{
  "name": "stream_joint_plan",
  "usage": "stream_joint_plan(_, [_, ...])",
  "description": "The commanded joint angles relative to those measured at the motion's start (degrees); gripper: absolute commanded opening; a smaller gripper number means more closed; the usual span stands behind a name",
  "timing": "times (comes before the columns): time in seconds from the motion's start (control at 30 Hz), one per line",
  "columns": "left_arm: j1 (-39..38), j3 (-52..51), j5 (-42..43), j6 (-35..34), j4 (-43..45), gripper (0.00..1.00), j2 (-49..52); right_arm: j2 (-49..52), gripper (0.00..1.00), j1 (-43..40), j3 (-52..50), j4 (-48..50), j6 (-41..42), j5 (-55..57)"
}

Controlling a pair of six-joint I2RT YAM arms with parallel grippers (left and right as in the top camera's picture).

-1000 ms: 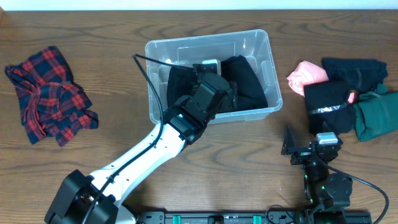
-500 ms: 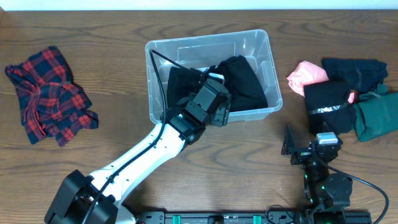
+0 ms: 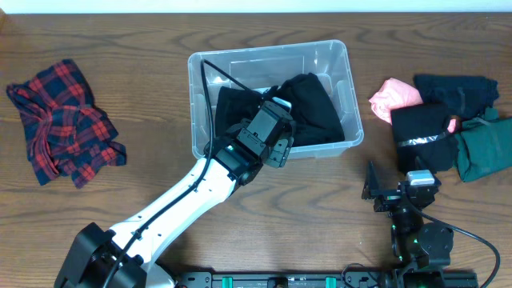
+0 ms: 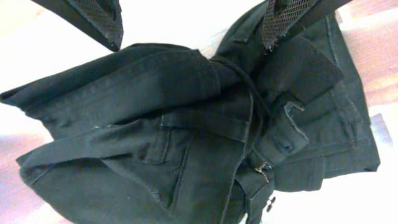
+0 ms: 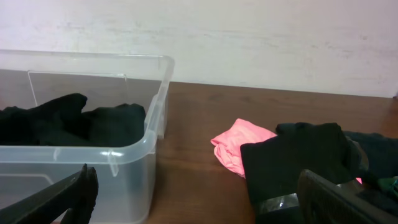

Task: Pack container
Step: 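Lower the black pants into the bin and open the left gripper, then move the left gripper to the plaid shirt and grasp it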

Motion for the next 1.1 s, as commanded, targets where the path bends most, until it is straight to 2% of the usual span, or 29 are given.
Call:
stream_joint_plan(0.0, [0.07, 0.13, -0.04, 5.31, -2.12, 0.73, -0.13, -0.31, 0.99, -0.74, -0.15, -0.15, 0.15, 0.20])
stream_joint_plan(0.2, [0.07, 0.13, -0.07, 7.26, -3.17, 0.73, -0.13, -0.31, 0.99, -0.74, -0.15, -0.15, 0.15, 0.17])
stream_joint_plan(0.3, [0.37, 0.17, -2.80, 7.37, -2.97, 0.75, -0.15, -0.31, 0.99, -0.74, -0.15, -0.15, 0.15, 0.20])
stream_joint_plan(0.33, [0.66, 0.33, -3.87, 7.08, -2.49, 0.80, -0.26, -0.31, 0.99, -0.74, -0.15, -0.15, 0.15, 0.17])
stream_joint_plan(0.5, [4.22, 5.14, -6.32, 3.34, -3.15, 0.80, -1.07, -0.31, 0.99, -0.74, -0.15, -0.15, 0.15, 0.17])
stream_joint_plan(0.73, [18.47, 13.81, -6.29, -4.87, -9.77, 0.82, -4.55, -0.31, 0.99, -0.74, -0.15, -0.15, 0.15, 0.20])
stream_joint_plan(0.9, [32.35, 14.05, -6.32, -5.11, -11.76, 0.86, -6.60, -0.31, 0.99, -0.74, -0.15, -0.15, 0.15, 0.17])
stream_joint_plan(1.07, [46.10, 14.05, -6.34, -4.85, -10.58, 0.86, -3.87, -0.31, 0.99, -0.74, -0.15, -0.15, 0.15, 0.17])
